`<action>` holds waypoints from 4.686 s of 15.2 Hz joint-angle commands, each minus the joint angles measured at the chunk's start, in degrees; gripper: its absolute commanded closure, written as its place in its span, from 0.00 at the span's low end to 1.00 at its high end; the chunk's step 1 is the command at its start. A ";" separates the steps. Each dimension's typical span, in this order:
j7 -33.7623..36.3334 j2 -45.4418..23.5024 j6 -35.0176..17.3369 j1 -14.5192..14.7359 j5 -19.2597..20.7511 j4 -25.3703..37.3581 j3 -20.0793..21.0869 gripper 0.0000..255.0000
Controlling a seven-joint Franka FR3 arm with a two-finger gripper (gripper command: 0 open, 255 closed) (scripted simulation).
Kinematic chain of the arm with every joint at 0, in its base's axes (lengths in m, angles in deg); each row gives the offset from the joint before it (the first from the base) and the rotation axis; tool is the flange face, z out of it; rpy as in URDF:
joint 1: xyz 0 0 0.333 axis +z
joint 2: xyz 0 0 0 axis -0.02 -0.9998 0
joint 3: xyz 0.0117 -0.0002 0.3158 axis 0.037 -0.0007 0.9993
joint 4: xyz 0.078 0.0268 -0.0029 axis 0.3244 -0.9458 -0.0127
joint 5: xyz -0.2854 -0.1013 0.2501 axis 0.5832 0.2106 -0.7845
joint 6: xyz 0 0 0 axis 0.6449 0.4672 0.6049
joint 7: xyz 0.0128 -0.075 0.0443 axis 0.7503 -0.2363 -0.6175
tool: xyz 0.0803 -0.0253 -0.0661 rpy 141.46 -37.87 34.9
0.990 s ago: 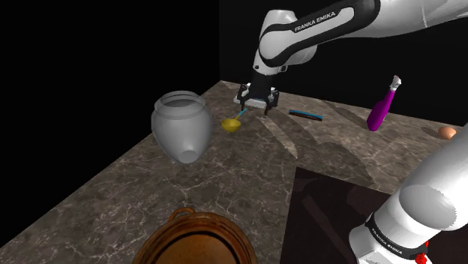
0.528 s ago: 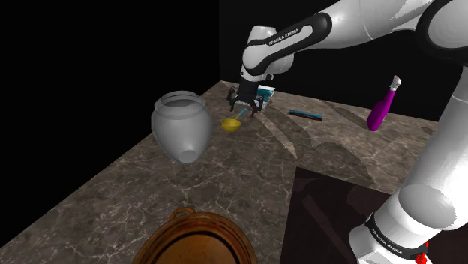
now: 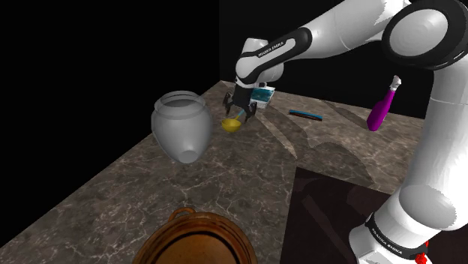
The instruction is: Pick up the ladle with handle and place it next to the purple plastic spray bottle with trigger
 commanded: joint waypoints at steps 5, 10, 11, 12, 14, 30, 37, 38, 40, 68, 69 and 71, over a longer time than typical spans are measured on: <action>0.11 -1.77 -2.21 0.29 0.13 -0.41 0.01 0.00; 0.11 -1.77 -2.20 0.28 0.13 -0.41 0.01 0.00; 0.11 -1.77 -2.20 0.28 0.13 -0.41 0.01 1.00; 0.11 -1.77 -2.20 0.28 0.13 -0.41 0.01 1.00; 0.11 -1.79 -2.20 0.29 0.13 -0.39 0.01 1.00; 0.81 1.90 4.31 0.11 0.13 2.49 0.06 1.00; 1.33 3.88 9.06 0.01 0.18 5.30 0.07 1.00; 1.41 4.12 9.75 0.00 0.19 5.75 0.07 1.00; 1.56 4.56 11.14 -0.03 0.21 6.71 0.07 1.00; 4.15 5.59 32.23 0.00 0.95 26.93 0.09 1.00; 4.27 5.40 33.07 0.02 1.00 27.96 0.09 1.00; 4.50 4.98 34.79 0.07 1.10 30.11 0.11 1.00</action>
